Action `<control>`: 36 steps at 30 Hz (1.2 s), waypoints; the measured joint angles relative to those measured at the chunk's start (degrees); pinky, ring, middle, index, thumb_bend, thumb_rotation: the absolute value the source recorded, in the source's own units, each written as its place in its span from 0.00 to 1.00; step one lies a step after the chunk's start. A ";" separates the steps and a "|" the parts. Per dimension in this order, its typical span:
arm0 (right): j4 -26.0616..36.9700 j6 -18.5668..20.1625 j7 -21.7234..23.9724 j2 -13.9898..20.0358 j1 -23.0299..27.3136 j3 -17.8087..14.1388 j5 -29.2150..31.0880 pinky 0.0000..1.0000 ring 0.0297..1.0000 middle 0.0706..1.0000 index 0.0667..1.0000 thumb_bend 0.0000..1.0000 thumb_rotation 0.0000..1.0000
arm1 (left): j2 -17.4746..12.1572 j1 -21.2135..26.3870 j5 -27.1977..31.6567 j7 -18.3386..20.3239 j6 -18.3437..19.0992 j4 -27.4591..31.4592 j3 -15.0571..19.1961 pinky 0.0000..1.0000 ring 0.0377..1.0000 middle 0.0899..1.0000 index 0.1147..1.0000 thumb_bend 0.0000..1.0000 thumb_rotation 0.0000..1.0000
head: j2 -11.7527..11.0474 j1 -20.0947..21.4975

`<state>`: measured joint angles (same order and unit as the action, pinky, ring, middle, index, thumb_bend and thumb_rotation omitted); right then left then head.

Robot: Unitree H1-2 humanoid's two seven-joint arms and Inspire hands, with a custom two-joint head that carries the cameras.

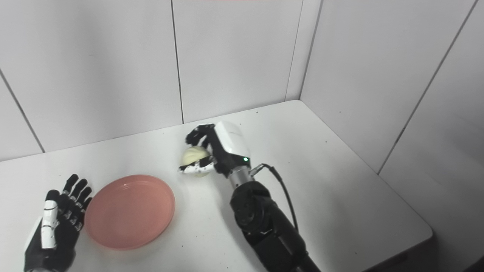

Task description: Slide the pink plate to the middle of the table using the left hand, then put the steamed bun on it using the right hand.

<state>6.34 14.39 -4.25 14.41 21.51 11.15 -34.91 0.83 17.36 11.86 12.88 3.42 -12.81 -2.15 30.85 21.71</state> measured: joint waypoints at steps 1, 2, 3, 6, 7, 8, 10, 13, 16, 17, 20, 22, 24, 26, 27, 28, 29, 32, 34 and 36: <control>-0.04 -0.25 0.04 -0.48 0.02 0.43 0.01 0.21 0.38 0.43 0.47 0.51 0.00 | 0.05 0.00 -0.05 -0.06 0.02 0.00 -0.04 1.00 0.99 0.98 0.96 0.60 1.00 | 0.09 -1.48; -0.17 -0.56 0.21 -0.77 0.12 0.84 0.03 0.22 0.35 0.43 0.48 0.51 0.00 | 0.07 0.00 -0.19 -0.12 0.03 0.00 -0.16 1.00 1.00 0.98 0.96 0.61 1.00 | 0.61 -1.76; -0.60 -1.04 0.96 -1.11 0.43 1.53 0.09 0.23 0.34 0.43 0.49 0.51 0.00 | 0.08 0.00 -0.64 -0.17 0.03 0.00 -0.34 1.00 1.00 0.98 0.95 0.62 1.00 | 0.79 -2.54; -2.38 -1.92 1.23 -1.68 0.76 2.63 0.07 0.25 0.41 0.47 0.44 0.51 0.00 | 0.24 0.01 -1.00 -0.52 -0.06 -0.05 -0.41 1.00 0.99 0.97 0.94 0.63 1.00 | 1.14 -4.64; -3.00 -2.36 1.25 -1.84 0.76 3.01 0.08 0.25 0.42 0.48 0.44 0.51 0.00 | 0.40 0.01 -1.01 -0.69 -0.07 -0.04 -0.39 1.00 0.99 0.97 0.94 0.63 1.00 | 1.40 -6.75; -3.33 -2.51 1.35 -1.92 0.76 3.32 0.09 0.25 0.43 0.48 0.44 0.51 0.00 | 0.60 0.01 -1.07 -1.07 -0.07 -0.03 -0.39 1.00 0.99 0.97 0.94 0.63 1.00 | 1.67 -8.42; -3.41 -2.51 2.59 -1.93 0.76 3.89 0.13 0.28 0.41 0.51 0.43 0.51 0.00 | 1.17 0.01 -1.18 -1.53 -0.10 -0.04 -0.37 1.00 0.99 0.97 0.95 0.64 1.00 | 1.93 -11.40; -3.41 -2.54 3.88 -2.00 0.76 4.94 0.13 0.28 0.39 0.51 0.44 0.51 0.00 | 2.08 0.03 -2.40 -2.28 -1.37 -0.74 -0.93 1.00 0.99 0.97 0.95 0.65 1.00 | 2.29 -13.97; -3.51 -3.00 4.57 -2.08 0.76 5.75 0.05 0.25 0.42 0.51 0.43 0.51 0.00 | 2.86 0.33 -3.62 -2.63 -3.17 -2.07 -1.69 1.00 0.99 0.97 0.95 0.66 1.00 | 2.63 -17.38; -3.80 -3.69 4.59 -2.07 0.76 6.03 -0.10 0.25 0.42 0.51 0.42 0.51 0.00 | 3.07 0.51 -3.91 -2.82 -3.65 -2.47 -1.91 1.00 0.99 0.98 0.95 0.66 1.00 | 2.64 -17.40; -5.29 -4.91 4.59 -2.34 0.77 6.84 -0.39 0.25 0.43 0.50 0.42 0.51 0.00 | 3.66 1.04 -4.74 -3.51 -4.80 -3.66 -2.29 1.00 0.98 0.98 0.96 0.64 1.00 | 3.08 -20.56; -6.09 -5.00 4.67 -2.51 0.76 7.05 -0.36 0.31 0.42 0.52 0.42 0.51 0.00 | 4.03 1.32 -4.89 -3.72 -5.08 -4.14 -2.47 1.00 0.98 0.98 0.96 0.66 1.00 | 3.16 -21.88; -6.46 -6.01 4.68 -2.46 0.77 7.19 -0.37 0.32 0.41 0.52 0.42 0.51 0.00 | 4.09 1.54 -4.90 -3.75 -5.22 -4.50 -2.68 1.00 0.98 0.98 0.96 0.67 1.00 | 3.16 -23.10; -7.46 -7.11 4.67 -2.37 0.85 7.49 -0.56 0.30 0.40 0.52 0.42 0.51 0.00 | 4.18 1.77 -4.90 -3.80 -5.37 -4.94 -2.72 1.00 0.98 0.98 0.97 0.68 1.00 | 3.16 -24.08; -8.06 -7.53 4.66 -2.35 0.84 7.66 -0.76 0.30 0.40 0.52 0.42 0.51 0.00 | 4.26 1.82 -4.91 -3.84 -5.43 -5.06 -2.72 1.00 0.98 0.98 0.97 0.68 1.00 | 3.16 -25.13; -8.63 -7.74 4.65 -2.35 0.84 7.82 -1.14 0.29 0.40 0.52 0.42 0.51 0.00 | 4.34 1.85 -4.94 -3.91 -5.49 -5.14 -2.72 1.00 0.98 0.98 0.97 0.69 1.00 | 3.16 -25.14; -9.28 -8.29 4.50 -2.36 0.85 7.85 -1.45 0.29 0.40 0.52 0.42 0.51 0.00 | 4.46 1.95 -5.11 -4.06 -5.60 -5.38 -2.75 1.00 0.98 0.98 0.97 0.69 1.00 | 3.16 -25.14; -11.15 -10.23 3.67 -2.35 1.10 7.80 -1.53 0.29 0.38 0.52 0.42 0.51 0.00 | 5.02 2.46 -6.12 -4.67 -6.47 -6.36 -2.79 1.00 0.97 0.97 0.96 0.69 1.00 | 3.08 -26.98; -11.90 -10.93 3.48 -2.29 1.32 7.69 -1.51 0.30 0.38 0.52 0.42 0.51 0.00 | 5.47 2.81 -6.78 -5.15 -6.92 -7.02 -2.79 1.00 0.97 0.97 0.96 0.70 1.00 | 2.73 -27.94; -12.10 -11.27 3.43 -2.26 1.46 7.61 -1.50 0.32 0.38 0.52 0.42 0.51 0.00 | 5.76 3.01 -7.20 -5.49 -7.22 -7.49 -2.85 1.00 0.97 0.97 0.96 0.71 1.00 | 2.72 -28.47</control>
<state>-5.75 3.12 -0.82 12.15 22.97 18.77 -36.40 6.59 20.36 4.66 7.39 -3.80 -20.31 -5.00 33.57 -6.76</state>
